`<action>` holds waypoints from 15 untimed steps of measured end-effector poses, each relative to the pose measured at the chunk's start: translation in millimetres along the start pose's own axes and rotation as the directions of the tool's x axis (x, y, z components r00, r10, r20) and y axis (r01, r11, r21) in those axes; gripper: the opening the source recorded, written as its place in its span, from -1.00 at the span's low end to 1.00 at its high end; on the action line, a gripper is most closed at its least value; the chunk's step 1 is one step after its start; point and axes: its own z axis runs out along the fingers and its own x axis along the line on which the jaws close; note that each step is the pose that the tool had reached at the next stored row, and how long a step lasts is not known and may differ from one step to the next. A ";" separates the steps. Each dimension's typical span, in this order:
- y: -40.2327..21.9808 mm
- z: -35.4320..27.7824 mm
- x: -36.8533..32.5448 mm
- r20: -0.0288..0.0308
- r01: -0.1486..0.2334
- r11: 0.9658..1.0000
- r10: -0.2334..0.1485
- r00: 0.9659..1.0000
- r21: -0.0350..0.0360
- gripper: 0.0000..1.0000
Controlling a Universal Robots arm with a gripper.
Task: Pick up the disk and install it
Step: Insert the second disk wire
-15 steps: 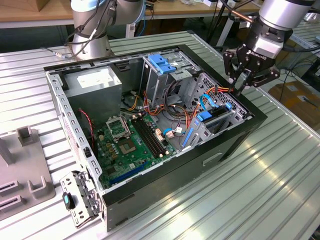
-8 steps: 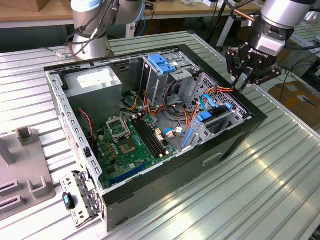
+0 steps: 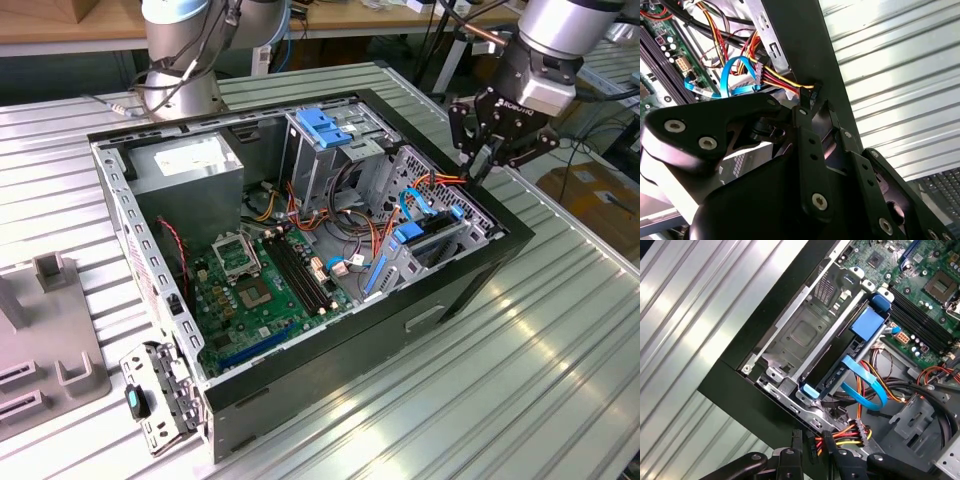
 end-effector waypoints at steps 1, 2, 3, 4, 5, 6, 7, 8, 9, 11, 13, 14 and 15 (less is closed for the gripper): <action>-1.1 0.4 -0.4 0.000 0.011 1.000 -0.011 1.000 0.000 -0.40; -2.9 1.2 -0.3 0.001 0.023 1.000 -0.023 1.000 0.001 -0.40; -3.9 1.4 -0.3 0.001 0.028 1.000 -0.028 1.000 0.001 -0.40; -5.4 1.6 -0.4 0.001 0.035 0.999 -0.035 0.999 0.001 -0.40; -6.0 1.6 -0.8 0.001 0.036 0.999 -0.036 0.999 0.001 -0.40; -6.7 1.7 -0.9 0.001 0.037 0.999 -0.037 0.999 0.001 -0.40; -7.8 1.9 -0.8 0.001 0.039 0.999 -0.039 0.999 0.001 -0.40; -8.2 2.1 -0.9 0.001 0.039 0.999 -0.039 0.999 0.001 -0.40; -8.4 2.6 -1.0 0.001 0.040 0.999 -0.040 0.999 0.001 -0.40; -8.6 3.0 -1.1 0.001 0.041 0.999 -0.041 0.999 0.001 -0.40; -8.6 3.6 -1.1 0.001 0.041 0.999 -0.041 0.999 0.001 -0.40; -8.6 4.2 -1.1 0.001 0.041 0.999 -0.041 0.999 0.001 -0.40; -8.6 4.9 -1.1 0.001 0.041 0.999 -0.041 0.999 0.001 -0.40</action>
